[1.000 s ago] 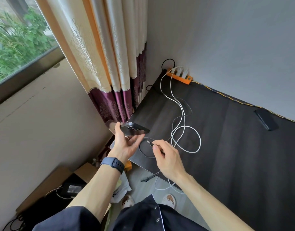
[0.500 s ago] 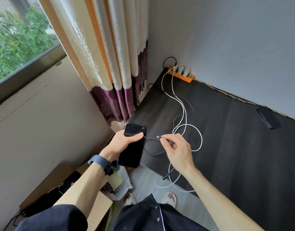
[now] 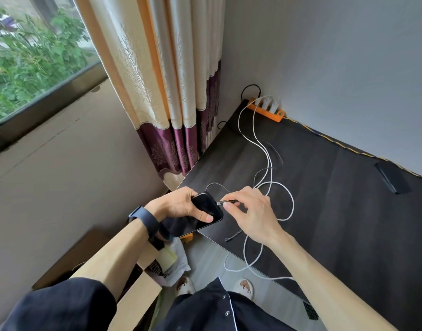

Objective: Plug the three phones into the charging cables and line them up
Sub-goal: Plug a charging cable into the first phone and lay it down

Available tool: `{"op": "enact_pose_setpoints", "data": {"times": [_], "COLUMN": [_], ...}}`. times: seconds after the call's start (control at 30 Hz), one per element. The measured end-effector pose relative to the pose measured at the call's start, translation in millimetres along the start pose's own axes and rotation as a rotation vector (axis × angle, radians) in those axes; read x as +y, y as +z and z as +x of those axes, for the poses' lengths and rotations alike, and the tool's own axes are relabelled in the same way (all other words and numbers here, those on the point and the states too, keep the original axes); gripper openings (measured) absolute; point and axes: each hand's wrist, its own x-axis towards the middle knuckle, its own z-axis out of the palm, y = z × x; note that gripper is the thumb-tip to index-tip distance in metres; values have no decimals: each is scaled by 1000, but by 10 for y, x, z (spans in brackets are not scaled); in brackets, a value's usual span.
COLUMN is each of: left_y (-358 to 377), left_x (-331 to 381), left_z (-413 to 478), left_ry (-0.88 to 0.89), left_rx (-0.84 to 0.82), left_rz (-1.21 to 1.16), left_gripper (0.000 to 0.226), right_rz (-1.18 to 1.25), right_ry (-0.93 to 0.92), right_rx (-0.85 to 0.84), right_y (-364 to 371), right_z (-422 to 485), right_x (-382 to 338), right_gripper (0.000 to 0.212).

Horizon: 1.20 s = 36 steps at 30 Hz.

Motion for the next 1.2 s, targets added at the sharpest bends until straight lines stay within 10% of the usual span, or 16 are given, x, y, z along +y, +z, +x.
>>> {"op": "enact_pose_setpoints", "data": {"times": [0.53,1.2], "left_y": [79,226], "left_x": [177,102], "left_z": [204,361], "left_ry": [-31,-18], "left_rx": [-60,-133], "left_rz": [507,466], "left_gripper": [43,26], "right_rz": [-60,151], "right_ry": [49,145], "right_rx": [-208,-134], "right_y": [-74,44], "right_z": [40,-93], "right_x": [85,168], "right_gripper": [13,9]}}
